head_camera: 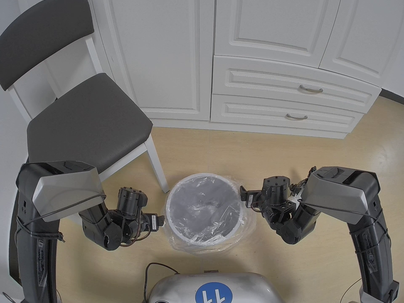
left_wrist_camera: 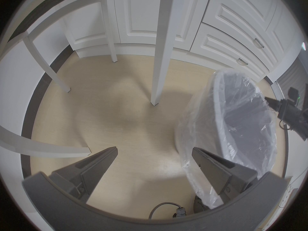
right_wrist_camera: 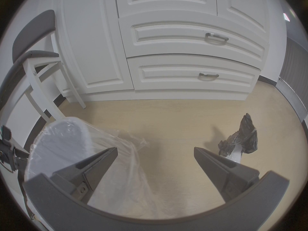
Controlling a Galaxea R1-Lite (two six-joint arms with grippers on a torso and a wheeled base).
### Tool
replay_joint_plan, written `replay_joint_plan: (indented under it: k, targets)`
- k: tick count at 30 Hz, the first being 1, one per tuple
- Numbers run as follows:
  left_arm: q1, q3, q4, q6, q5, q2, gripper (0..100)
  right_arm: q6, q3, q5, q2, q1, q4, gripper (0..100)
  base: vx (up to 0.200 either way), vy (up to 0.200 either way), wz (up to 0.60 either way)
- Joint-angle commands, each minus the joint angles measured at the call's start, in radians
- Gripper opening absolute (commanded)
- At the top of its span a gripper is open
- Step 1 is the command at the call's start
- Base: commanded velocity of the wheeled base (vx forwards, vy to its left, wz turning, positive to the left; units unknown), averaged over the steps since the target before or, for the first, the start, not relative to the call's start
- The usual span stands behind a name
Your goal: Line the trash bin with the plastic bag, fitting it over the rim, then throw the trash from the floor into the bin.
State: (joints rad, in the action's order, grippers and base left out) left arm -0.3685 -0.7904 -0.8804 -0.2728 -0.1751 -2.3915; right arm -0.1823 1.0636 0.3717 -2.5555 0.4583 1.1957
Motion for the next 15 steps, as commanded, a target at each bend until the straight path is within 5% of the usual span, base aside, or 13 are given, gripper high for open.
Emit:
replay_joint_plan:
  k: [1,15]
  targets:
    - [0.0,0.003,0.0,0.001,-0.001,0.014,100,-0.002,0.035,0.0,-0.071,-0.001,-0.001,100,0.0,0.0,0.0]
    - [-0.012,0.045,0.0,0.006,-0.006,0.092,100,-0.089,0.148,0.015,-0.121,0.043,0.001,100,0.0,0.0,0.0]
